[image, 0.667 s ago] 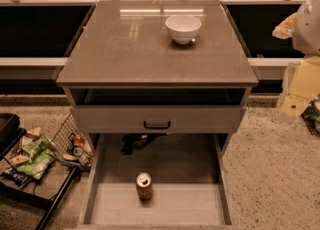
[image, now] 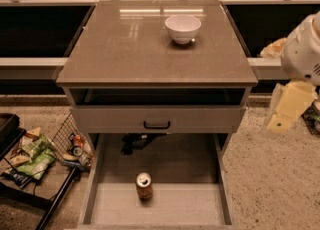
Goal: Pick orange can from middle drawer and place on counter
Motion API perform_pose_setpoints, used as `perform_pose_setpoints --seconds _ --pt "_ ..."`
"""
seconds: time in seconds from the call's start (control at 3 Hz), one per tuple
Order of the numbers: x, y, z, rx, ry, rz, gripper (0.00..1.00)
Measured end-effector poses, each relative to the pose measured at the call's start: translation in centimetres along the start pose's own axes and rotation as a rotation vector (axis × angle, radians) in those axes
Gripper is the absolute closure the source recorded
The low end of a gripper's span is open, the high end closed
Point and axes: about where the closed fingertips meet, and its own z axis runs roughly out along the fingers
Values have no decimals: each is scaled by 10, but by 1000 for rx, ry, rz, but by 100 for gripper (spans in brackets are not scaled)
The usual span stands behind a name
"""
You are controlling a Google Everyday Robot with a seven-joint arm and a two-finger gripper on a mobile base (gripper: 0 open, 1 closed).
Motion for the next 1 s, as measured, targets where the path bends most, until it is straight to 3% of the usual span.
perform_pose_setpoints --seconds 0.67,1.0 --pt "0 58 145 -132 -340 19 0" --pt "-20 62 197 -124 -606 39 0"
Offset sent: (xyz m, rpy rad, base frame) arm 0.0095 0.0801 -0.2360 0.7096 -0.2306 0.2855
